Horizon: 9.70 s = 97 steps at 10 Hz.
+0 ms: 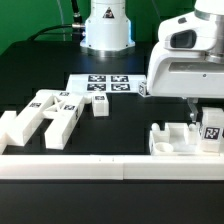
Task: Assemble chair
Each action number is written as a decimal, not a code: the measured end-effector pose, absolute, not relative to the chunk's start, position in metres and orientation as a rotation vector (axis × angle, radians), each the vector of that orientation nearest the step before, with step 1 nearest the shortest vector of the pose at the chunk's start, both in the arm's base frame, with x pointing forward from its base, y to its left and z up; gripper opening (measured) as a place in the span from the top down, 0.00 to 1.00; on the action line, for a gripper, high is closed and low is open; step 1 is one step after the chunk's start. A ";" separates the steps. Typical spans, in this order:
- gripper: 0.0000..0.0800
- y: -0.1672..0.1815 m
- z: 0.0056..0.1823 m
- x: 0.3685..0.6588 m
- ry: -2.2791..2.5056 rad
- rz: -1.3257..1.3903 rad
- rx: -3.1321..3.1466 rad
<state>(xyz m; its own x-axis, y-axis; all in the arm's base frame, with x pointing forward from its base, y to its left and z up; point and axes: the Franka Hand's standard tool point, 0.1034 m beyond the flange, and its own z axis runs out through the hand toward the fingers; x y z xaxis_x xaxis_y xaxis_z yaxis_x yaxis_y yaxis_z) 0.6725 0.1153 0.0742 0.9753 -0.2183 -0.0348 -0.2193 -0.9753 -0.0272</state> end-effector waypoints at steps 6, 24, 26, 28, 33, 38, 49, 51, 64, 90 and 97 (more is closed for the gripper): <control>0.64 0.119 0.074 0.674 1.057 0.053 -2.910; 0.19 0.119 0.071 0.671 0.983 0.037 -2.985; 0.19 0.117 0.073 0.672 0.841 0.038 -3.030; 0.19 0.118 0.072 0.672 0.751 0.038 -3.043; 0.19 0.114 0.073 0.672 -0.138 0.037 -3.168; 0.19 0.114 0.073 0.672 -0.336 0.040 -3.152; 0.64 0.117 0.071 0.673 0.604 0.024 -3.085; 0.64 0.116 0.072 0.671 0.570 0.052 -3.147; 0.64 0.122 0.070 0.677 1.940 -0.004 -2.436; 0.64 0.113 0.067 0.681 -0.229 -0.075 -3.157; 0.64 0.110 0.067 0.683 0.884 -0.081 -2.972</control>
Offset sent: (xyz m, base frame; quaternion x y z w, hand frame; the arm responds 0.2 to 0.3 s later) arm -0.0016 0.0046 -0.0028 -0.0030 -0.0067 0.1680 0.9858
